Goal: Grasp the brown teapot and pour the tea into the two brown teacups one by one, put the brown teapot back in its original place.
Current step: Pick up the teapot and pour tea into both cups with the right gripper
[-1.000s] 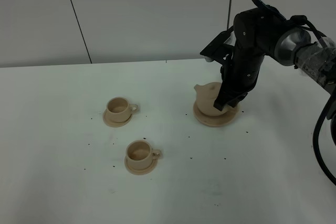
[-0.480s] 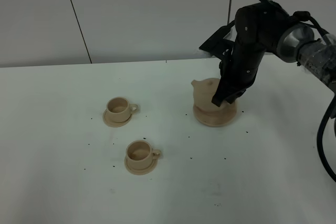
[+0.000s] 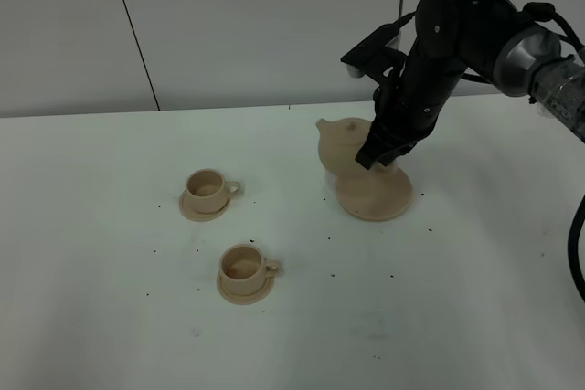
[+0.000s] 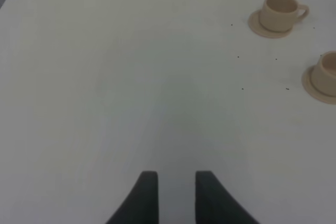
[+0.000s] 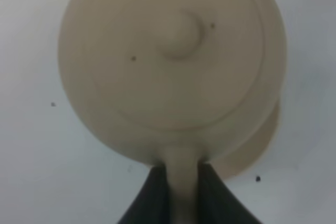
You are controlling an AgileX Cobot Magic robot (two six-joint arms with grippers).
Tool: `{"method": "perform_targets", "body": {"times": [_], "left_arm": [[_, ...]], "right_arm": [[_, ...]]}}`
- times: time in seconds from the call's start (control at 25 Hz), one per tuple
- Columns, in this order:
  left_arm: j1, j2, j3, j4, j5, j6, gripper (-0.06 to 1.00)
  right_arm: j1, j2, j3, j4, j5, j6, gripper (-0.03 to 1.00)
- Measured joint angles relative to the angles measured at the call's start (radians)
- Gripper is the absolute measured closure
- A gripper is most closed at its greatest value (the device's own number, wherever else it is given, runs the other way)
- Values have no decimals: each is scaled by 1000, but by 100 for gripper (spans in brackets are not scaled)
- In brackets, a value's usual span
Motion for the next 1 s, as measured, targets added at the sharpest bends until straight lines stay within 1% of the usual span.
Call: {"method": "perform_targets", "body": {"times": [0.28,0.4,0.52,0.76,1.0], "left_arm": [[0,0,0,0,0,0,70],[0,0,0,0,0,0,70],[0,0,0,0,0,0,70],[0,0,0,0,0,-4,70],[0,0,0,0,0,-4,70]], "right_arm": [[0,-18,0,126,-33,-74,88],[2,-18,0,153,-42,-93,88],[20,-18,0,142,-62,-94,88],[85,-18,0,91,-137,-93,88],[152,-3,-1,-3,-187,-74,88]]}}
